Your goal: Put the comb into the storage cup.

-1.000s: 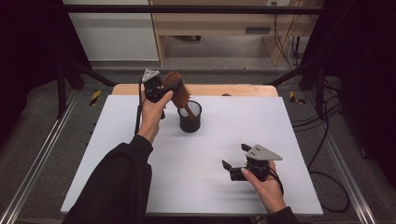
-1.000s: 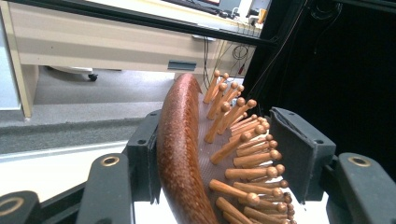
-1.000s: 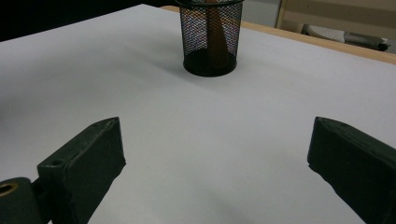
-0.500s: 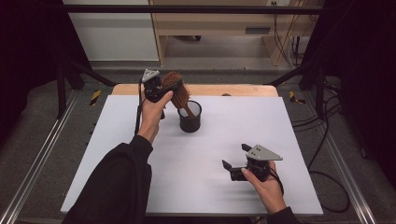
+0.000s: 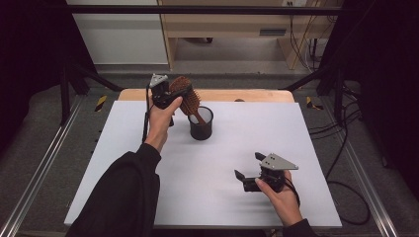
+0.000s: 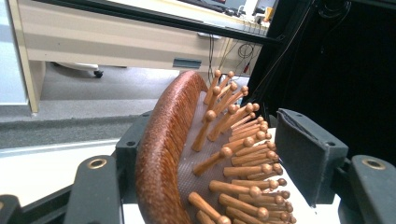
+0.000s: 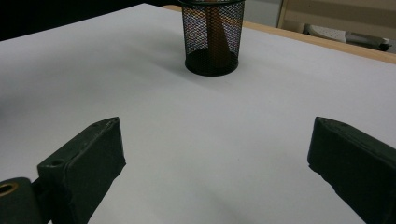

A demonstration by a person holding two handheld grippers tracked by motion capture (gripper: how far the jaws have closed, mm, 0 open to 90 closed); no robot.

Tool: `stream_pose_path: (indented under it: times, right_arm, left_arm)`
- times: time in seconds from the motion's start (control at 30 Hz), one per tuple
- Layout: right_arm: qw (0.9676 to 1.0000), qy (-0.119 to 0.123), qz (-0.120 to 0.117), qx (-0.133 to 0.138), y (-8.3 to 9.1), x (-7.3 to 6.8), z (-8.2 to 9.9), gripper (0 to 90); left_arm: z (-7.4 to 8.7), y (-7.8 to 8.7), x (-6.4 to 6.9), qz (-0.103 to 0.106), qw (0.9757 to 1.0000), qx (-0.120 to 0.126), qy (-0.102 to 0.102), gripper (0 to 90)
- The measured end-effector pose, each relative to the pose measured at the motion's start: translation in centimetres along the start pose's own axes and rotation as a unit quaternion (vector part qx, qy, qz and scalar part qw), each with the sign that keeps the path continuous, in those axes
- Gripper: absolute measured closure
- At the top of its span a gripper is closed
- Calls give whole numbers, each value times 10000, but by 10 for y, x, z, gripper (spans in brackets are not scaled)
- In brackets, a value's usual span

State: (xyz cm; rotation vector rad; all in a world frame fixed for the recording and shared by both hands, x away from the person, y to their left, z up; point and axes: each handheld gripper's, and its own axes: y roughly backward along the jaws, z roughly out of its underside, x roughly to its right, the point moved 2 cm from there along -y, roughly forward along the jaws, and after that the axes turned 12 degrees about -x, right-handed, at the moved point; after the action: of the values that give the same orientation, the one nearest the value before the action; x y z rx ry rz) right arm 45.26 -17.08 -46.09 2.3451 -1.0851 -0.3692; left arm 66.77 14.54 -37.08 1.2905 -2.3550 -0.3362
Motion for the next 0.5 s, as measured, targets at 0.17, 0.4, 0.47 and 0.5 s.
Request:
stream_pose_path:
  times: [0.17,0.4,0.47,0.5]
  right_arm:
    - [10000,6,-2,6,0,0,0,39]
    - [10000,6,-11,7,0,0,0,39]
    - [10000,6,-9,5,0,0,0,38]
    - [10000,6,-13,1,0,0,0,39]
  left_arm:
    - [0,0,0,12,10000,6,-20,330]
    - [0,-1,1,-2,10000,30,-12,296]
    - [0,-1,1,3,10000,24,5,288]
    - [0,-1,1,5,10000,20,4,285]
